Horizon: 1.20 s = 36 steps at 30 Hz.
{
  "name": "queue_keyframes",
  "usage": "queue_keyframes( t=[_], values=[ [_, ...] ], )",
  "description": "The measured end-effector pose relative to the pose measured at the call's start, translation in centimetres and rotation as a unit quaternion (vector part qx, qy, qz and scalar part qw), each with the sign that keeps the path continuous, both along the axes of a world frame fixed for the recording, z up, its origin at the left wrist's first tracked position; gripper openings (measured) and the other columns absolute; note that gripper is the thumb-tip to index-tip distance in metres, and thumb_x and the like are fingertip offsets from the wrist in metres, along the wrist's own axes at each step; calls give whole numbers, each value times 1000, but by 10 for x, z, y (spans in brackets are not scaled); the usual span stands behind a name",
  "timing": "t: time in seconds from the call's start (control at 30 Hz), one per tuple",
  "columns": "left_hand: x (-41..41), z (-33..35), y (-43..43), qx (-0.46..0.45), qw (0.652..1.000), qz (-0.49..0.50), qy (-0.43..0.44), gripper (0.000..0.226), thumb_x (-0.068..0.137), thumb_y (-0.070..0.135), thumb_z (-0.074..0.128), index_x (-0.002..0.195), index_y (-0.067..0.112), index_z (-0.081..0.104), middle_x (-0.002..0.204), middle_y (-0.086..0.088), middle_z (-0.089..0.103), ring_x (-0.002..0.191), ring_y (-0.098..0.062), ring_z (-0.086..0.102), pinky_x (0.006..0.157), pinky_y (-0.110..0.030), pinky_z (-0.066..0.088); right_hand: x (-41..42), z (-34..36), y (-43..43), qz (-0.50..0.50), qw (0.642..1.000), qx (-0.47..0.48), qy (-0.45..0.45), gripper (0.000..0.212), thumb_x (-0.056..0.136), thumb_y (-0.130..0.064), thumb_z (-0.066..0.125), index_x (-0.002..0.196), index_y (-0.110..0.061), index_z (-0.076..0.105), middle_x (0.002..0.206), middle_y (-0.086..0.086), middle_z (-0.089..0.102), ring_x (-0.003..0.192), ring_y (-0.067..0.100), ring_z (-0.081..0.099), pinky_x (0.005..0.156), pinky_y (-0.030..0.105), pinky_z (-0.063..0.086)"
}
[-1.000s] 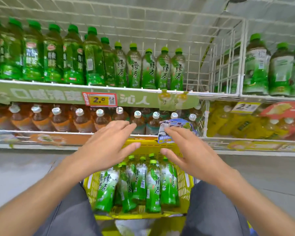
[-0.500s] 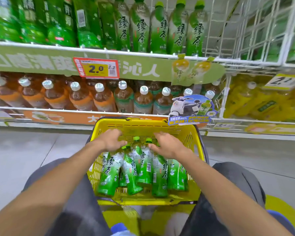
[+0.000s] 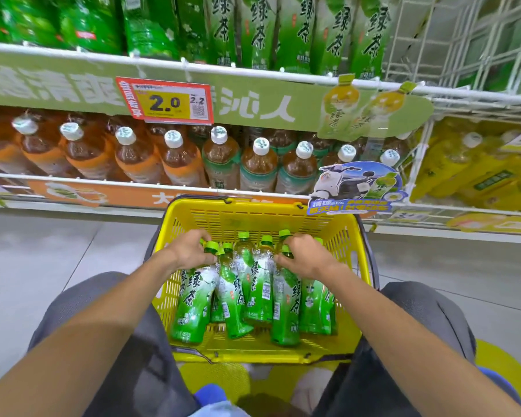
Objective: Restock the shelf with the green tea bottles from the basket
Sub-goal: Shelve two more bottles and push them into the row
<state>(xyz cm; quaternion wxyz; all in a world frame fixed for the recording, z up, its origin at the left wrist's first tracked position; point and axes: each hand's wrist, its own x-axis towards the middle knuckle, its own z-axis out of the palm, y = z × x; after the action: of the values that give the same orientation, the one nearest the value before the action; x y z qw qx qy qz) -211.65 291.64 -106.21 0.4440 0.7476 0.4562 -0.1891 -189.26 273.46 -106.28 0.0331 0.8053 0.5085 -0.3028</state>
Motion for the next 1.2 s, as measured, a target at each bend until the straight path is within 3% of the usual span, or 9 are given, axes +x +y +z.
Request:
queue_keyframes(
  t=[0.13, 0.27, 0.53, 0.6, 0.7, 0.9, 0.97, 1.07, 1.2],
  values=[
    [-6, 5, -1, -8, 999, 30, -25, 52, 84, 19, 82, 124, 9, 51, 82, -8, 56, 76, -21, 54, 68, -33, 40, 5, -2, -2, -45, 997, 8, 62, 52, 94, -56, 61, 119, -11, 65, 94, 10, 74, 86, 23, 71, 72, 32, 49],
    [-14, 13, -3, -34, 995, 69, -62, 51, 80, 13, 84, 120, 10, 53, 86, -10, 55, 73, -19, 51, 66, -32, 39, 6, 5, -7, -82, 991, 48, 99, 65, 86, -57, 73, 129, -10, 62, 121, 11, 68, 119, 29, 58, 90, 35, 47],
    [-24, 23, -8, -38, 992, 88, -82, 39, 77, 16, 87, 104, 3, 61, 99, -10, 51, 89, -21, 51, 67, -25, 40, 8, 20, -31, -168, 964, 32, 205, 62, 83, -33, 84, 133, -11, 54, 77, -9, 49, 63, 2, 55, 59, 17, 44],
    [-19, 27, -10, -51, 991, 74, -102, 35, 75, 16, 89, 88, 10, 57, 90, -9, 44, 80, -19, 45, 64, -32, 33, 1, 23, -36, -166, 957, 17, 237, 75, 80, -37, 86, 140, -17, 45, 106, 0, 60, 98, 11, 64, 86, 28, 53],
    [-11, 31, -15, -62, 993, 35, -97, 37, 73, 21, 89, 85, 14, 55, 86, -6, 41, 79, -18, 40, 70, -31, 27, -8, 27, -42, -152, 951, 18, 267, 86, 78, -34, 87, 146, -20, 36, 151, 12, 44, 144, 30, 39, 118, 44, 37],
    [1, 35, -32, -103, 992, 26, -73, 56, 67, 33, 93, 112, 18, 64, 109, -12, 67, 108, -26, 64, 98, -37, 46, -24, 20, -52, -170, 957, 18, 236, 91, 79, -27, 86, 151, -9, 34, 149, 7, 47, 139, 29, 43, 114, 33, 39],
    [5, 34, -40, -100, 991, 23, -82, 51, 70, 29, 91, 110, 18, 62, 116, -19, 63, 107, -28, 62, 95, -37, 47, -30, 20, -54, -161, 960, 17, 226, 83, 80, -32, 86, 145, -14, 38, 139, 0, 52, 134, 28, 46, 109, 33, 42],
    [6, 33, -47, -80, 993, 12, -85, 53, 70, 35, 91, 111, 19, 60, 120, -13, 61, 109, -25, 60, 95, -36, 47, -39, 26, -58, -149, 964, 23, 220, 106, 83, -31, 83, 159, -7, 14, 162, 10, 31, 148, 31, 32, 117, 34, 31],
    [7, 40, -50, -54, 996, -5, -70, 76, 68, 44, 91, 129, 12, 59, 128, -8, 61, 117, -22, 57, 97, -33, 47, -41, 34, -68, -167, 955, 63, 237, 112, 79, -27, 86, 160, -5, 12, 165, 13, 24, 151, 30, 26, 119, 33, 27]
  ],
)
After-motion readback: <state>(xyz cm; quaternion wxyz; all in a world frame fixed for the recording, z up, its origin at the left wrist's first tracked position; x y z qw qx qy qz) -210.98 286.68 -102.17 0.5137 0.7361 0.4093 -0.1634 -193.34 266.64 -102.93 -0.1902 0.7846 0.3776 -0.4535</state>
